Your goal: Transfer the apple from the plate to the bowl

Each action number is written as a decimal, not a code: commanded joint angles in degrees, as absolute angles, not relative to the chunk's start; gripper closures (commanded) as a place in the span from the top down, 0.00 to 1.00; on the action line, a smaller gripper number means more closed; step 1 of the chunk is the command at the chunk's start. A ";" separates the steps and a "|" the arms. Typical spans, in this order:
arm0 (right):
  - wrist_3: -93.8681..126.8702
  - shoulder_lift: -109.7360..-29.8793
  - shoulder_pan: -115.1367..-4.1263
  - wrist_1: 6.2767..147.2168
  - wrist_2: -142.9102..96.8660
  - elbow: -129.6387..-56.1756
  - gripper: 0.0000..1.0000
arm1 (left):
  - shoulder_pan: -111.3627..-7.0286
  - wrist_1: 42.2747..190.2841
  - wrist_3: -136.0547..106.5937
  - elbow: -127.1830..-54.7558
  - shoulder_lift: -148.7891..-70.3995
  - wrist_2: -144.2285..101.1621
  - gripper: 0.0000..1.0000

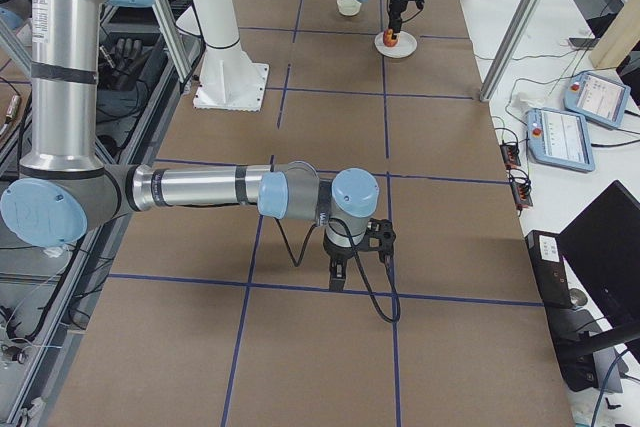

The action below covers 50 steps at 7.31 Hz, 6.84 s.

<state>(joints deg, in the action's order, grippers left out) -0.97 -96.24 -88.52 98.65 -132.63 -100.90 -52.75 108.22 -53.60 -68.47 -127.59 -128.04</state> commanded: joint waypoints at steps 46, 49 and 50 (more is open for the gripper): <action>-0.97 -96.24 -88.51 98.61 -132.63 -100.90 1.00 | -90.79 90.48 -1.41 -93.78 -88.35 -136.06 1.00; -0.97 -96.24 -88.51 98.61 -132.63 -100.90 1.00 | -90.79 98.17 -2.02 -93.43 -83.14 -135.79 1.00; -0.88 -96.24 -88.51 98.61 -132.63 -100.90 1.00 | -90.70 98.17 -2.72 -93.43 -82.97 -135.62 1.00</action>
<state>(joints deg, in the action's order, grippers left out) -0.95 -96.24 -88.51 98.61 -132.63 -100.88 -90.75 97.60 -2.12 -93.53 -83.41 -135.81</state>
